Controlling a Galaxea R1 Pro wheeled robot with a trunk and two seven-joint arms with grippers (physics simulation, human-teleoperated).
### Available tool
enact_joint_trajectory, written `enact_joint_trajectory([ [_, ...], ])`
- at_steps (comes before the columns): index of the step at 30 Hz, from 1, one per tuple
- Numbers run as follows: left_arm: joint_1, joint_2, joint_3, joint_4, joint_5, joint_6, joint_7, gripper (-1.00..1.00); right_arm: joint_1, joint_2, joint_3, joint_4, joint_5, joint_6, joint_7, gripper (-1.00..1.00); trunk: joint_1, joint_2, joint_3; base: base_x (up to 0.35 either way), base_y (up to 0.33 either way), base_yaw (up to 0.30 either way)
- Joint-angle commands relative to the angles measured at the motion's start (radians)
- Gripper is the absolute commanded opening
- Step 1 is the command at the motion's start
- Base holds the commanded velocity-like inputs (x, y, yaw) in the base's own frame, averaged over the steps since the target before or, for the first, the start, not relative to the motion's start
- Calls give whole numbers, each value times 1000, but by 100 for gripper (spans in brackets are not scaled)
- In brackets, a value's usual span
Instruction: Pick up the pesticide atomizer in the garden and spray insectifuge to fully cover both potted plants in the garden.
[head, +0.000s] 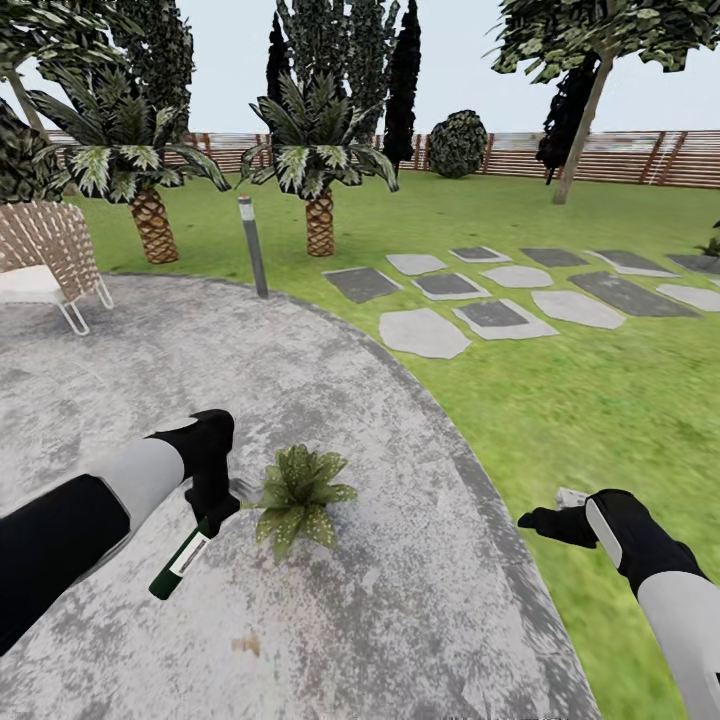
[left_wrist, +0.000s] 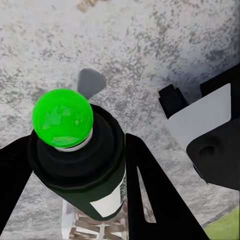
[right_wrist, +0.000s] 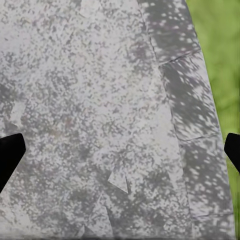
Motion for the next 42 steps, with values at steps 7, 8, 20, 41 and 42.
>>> enact_joint_trajectory([
  [7, -2, 3, 23, -4, -11, 8, -13, -100, 0, 0, -3, -10, -5, 4, 1, 100, -1, 0, -1, -103, -113, 71],
  [8, -2, 4, 66, -4, -10, 7, -13, -100, 0, 0, -3, -11, -5, 4, 1, 100, -1, 0, -1, -3, -3, 1],
  [20, 4, 92, 573, -374, -11, -93, -4, -100, 0, -6, -6, -370, -5, 10, -1, 100, -1, 0, -1, 0, 0, 0],
  [41, 6, 50, 574, -387, -11, -366, -41, -100, -144, -9, 242, -691, -18, 138, 884, 100, -1, 0, -1, 0, 0, 0],
  [42, 7, 35, 573, -387, -11, -385, -46, -100, -144, -10, 250, -707, -18, 138, 933, 100, -1, 0, -1, 0, 0, 0],
])
